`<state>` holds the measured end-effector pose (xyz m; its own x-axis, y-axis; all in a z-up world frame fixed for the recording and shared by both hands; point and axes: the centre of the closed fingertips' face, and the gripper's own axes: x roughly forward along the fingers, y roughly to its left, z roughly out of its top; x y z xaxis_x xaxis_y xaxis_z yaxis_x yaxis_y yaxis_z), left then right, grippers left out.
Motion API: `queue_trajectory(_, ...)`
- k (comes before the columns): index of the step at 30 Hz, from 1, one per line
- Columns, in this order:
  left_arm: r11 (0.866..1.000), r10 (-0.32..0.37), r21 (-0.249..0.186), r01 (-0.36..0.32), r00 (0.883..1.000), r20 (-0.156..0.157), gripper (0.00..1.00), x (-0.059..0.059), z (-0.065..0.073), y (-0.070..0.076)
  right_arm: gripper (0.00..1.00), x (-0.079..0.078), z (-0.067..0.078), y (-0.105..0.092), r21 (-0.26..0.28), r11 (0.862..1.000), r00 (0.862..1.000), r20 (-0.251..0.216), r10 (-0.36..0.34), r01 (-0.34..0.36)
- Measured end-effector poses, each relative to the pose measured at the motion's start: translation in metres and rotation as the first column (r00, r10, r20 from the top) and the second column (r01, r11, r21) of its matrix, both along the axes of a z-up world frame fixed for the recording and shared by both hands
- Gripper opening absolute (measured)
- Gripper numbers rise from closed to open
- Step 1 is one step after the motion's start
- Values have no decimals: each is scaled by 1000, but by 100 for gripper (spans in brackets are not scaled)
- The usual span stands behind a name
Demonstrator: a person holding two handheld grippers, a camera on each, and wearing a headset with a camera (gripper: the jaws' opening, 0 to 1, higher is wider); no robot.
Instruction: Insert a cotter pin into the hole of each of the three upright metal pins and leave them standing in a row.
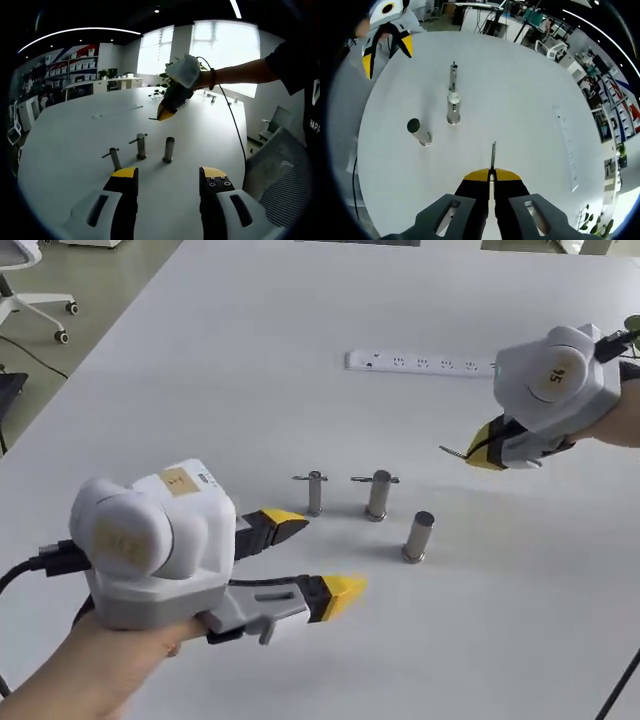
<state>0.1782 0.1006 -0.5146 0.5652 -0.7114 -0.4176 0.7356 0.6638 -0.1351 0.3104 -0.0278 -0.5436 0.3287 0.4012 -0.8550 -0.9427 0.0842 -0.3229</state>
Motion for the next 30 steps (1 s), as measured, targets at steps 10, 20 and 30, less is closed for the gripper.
queue_trajectory(10, 998, 14, -54, -17, 999, -46, 41, 18, 12, -5, 0, -27, 29, 29, 64, 993, 995, 41, 92, -94)
queue_trajectory(20, 996, 21, -81, -27, 997, -79, 28, 31, 20, -12, 0, -54, 39, 53, 104, 978, 983, 58, 177, -182)
queue_trajectory(30, 988, 40, -141, -64, 985, -168, 21, 32, 20, -18, 0, -83, 43, 76, 126, 954, 963, 52, 266, -271)
